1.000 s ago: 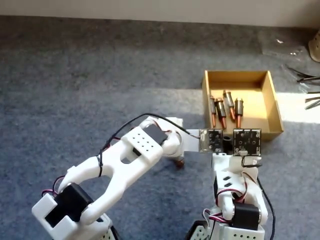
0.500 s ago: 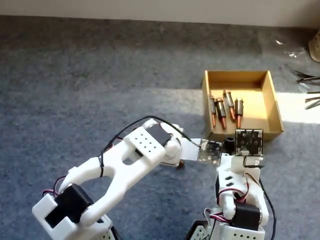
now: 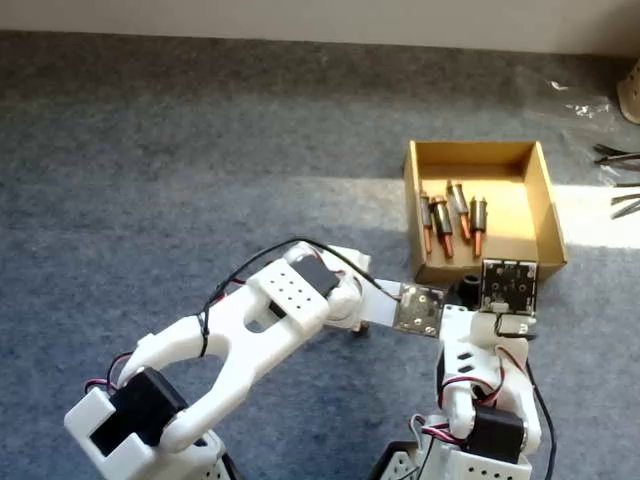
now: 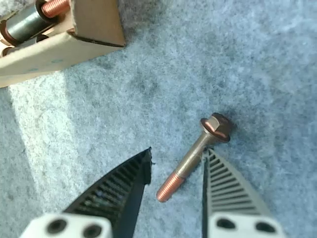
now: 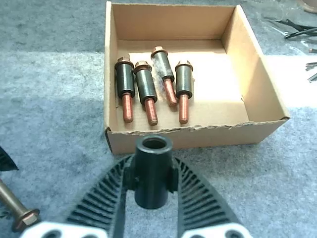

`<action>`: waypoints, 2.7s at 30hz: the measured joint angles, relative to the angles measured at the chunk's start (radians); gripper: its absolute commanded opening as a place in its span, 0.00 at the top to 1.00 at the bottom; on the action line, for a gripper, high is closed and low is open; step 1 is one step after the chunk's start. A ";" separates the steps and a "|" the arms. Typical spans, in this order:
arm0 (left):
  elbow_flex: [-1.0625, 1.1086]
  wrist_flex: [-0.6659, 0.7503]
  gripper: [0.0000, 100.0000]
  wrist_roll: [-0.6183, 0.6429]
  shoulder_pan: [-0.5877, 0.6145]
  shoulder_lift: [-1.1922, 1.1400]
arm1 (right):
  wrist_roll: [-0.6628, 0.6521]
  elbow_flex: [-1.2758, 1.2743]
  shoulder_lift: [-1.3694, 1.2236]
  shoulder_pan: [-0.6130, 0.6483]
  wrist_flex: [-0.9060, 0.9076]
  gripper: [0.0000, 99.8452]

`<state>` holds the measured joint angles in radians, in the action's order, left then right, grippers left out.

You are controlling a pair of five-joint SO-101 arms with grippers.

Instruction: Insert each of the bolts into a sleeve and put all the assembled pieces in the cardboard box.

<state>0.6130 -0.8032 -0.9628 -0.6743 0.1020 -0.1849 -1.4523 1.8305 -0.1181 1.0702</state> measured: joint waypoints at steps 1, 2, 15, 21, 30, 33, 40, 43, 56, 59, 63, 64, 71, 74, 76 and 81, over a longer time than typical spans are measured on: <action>0.000 0.000 0.84 0.000 0.000 0.000 | 0.000 0.000 0.000 0.000 0.000 1.00; 0.000 0.000 0.84 0.000 0.000 0.000 | 0.000 0.000 0.000 0.000 0.000 1.00; 0.048 0.006 0.84 -0.002 -0.020 0.000 | 0.000 0.000 0.000 -0.063 0.000 1.00; 0.048 0.006 0.84 -0.002 -0.021 0.000 | 0.000 0.000 0.000 -0.060 0.000 1.00; 0.048 0.006 0.84 -0.002 -0.023 -0.014 | 0.000 0.000 0.000 -0.060 0.000 1.00; 0.048 0.021 0.84 -0.002 -0.023 -0.078 | 0.000 0.000 0.000 -0.060 0.000 1.00; 0.038 0.051 0.84 -0.002 -0.023 -0.115 | 0.000 0.000 0.000 -0.060 -0.020 1.00; 0.038 0.051 0.84 -0.002 -0.023 -0.115 | 0.000 0.000 0.000 -0.060 -0.023 1.00; 0.037 0.071 0.93 -0.002 -0.064 -0.129 | 0.000 0.000 0.000 -0.064 -0.023 1.00; 0.037 0.081 0.93 0.000 -0.068 -0.130 | 0.000 0.000 0.000 -0.066 -0.023 1.00; 0.037 0.087 0.95 -0.002 -0.068 -0.137 | 0.000 0.000 0.000 -0.066 -0.023 1.00; 0.037 0.087 0.96 0.003 -0.068 -0.137 | 0.000 0.000 0.000 -0.066 -0.023 1.00; 0.012 0.087 0.96 0.178 -0.066 -0.138 | -0.002 0.002 0.000 -0.068 -0.025 1.00; 0.012 0.087 0.95 0.241 -0.054 -0.138 | -0.002 0.002 0.000 -0.068 -0.025 1.00; 0.000 0.087 0.92 0.301 -0.049 -0.138 | 0.000 0.002 0.000 -0.068 -0.025 1.00; -0.072 0.087 0.88 0.520 -0.023 -0.138 | -0.003 0.002 0.000 -0.060 -0.025 1.00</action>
<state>0.5409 -0.7158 -0.4427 -0.6974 -0.0361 -0.1880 -1.4507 1.8305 -0.1780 1.0457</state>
